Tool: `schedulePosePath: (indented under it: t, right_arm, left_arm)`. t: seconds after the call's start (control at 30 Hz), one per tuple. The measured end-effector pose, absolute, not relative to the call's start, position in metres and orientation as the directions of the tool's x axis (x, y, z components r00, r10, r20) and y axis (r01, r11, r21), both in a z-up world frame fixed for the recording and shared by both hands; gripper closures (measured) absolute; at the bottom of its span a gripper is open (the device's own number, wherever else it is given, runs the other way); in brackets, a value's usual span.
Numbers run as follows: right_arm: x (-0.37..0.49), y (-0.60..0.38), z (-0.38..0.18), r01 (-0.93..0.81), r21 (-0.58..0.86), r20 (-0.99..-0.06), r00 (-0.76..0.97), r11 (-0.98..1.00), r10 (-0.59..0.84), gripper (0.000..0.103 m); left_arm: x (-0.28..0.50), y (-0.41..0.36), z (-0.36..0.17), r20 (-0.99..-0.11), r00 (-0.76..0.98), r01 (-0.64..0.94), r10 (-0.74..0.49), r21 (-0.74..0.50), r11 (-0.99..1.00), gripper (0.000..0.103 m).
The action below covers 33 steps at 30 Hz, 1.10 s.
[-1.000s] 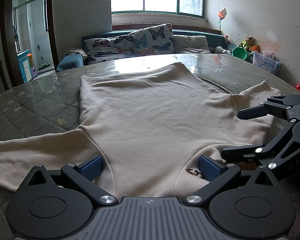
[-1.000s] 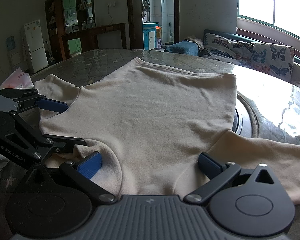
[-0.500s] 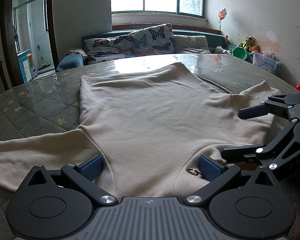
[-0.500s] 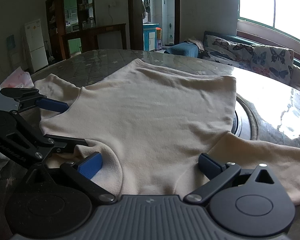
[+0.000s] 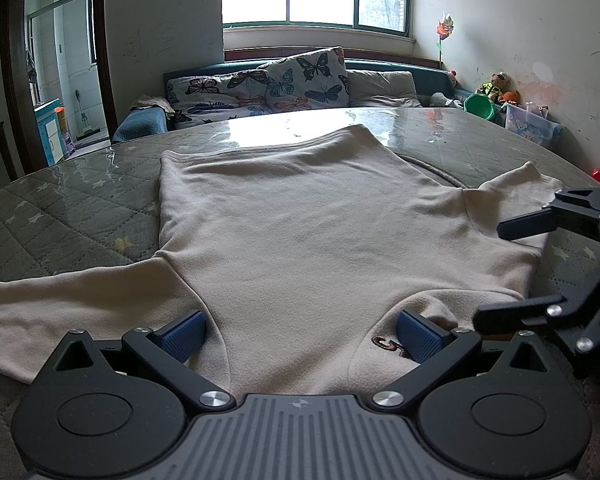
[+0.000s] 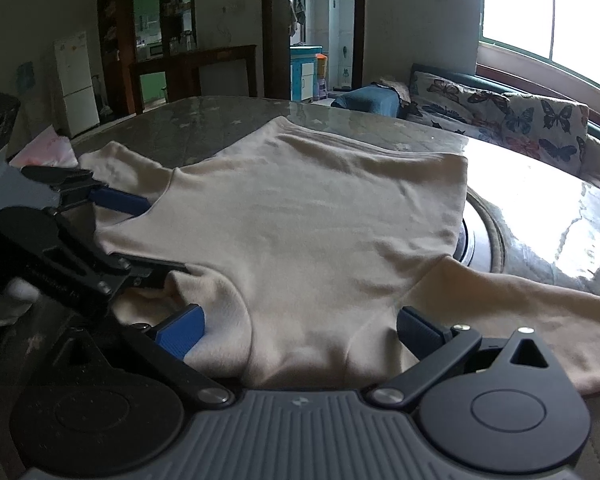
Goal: Fold clothes
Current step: 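Move the right gripper to the shirt sleeve cuff and close on it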
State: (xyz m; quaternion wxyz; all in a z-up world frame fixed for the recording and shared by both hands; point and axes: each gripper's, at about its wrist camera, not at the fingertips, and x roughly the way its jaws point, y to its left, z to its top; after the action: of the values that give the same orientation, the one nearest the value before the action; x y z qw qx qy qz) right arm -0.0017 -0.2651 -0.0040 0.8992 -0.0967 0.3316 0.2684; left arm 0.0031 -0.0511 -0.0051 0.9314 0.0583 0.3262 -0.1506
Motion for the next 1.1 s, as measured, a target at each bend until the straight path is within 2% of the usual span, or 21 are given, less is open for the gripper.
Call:
schedulePosePath:
  t: [0.27,0.5,0.67,0.77,0.9,1.1]
  right_arm:
    - [-0.022,-0.27,-0.001,-0.554,-0.054,-0.648,0.652,0.83,0.393,0.0]
    - [-0.016,-0.28,0.02,-0.502,-0.055,-0.585,0.717,0.863,0.38,0.0]
    - [-0.003,-0.282,0.025,-0.476,-0.006,-0.565,0.727,0.879,0.39,0.0]
    - [-0.001,-0.285,0.027,-0.462,-0.003,-0.551,0.741,0.887,0.384,0.0]
    - [0.001,-0.28,0.019,-0.458,-0.054,-0.579,0.739,0.887,0.346,0.0]
    - [-0.012,-0.265,0.0,-0.502,-0.157,-0.611,0.726,0.85,0.316,0.0]
  left_arm:
    - [0.003,-0.05,-0.005,-0.624,0.741,0.32,-0.248,0.003,0.947,0.0]
    - [-0.006,-0.046,0.002,-0.6,0.746,0.355,-0.289,-0.009,0.935,0.002]
    - [-0.021,-0.053,0.007,-0.569,0.736,0.445,-0.366,-0.001,0.896,0.014]
    - [-0.028,-0.059,0.006,-0.565,0.718,0.502,-0.406,0.017,0.865,0.026]
    - [-0.034,-0.064,0.004,-0.572,0.69,0.559,-0.443,0.033,0.829,0.046]
    - [-0.053,-0.069,0.002,-0.575,0.66,0.636,-0.483,0.085,0.767,0.049]
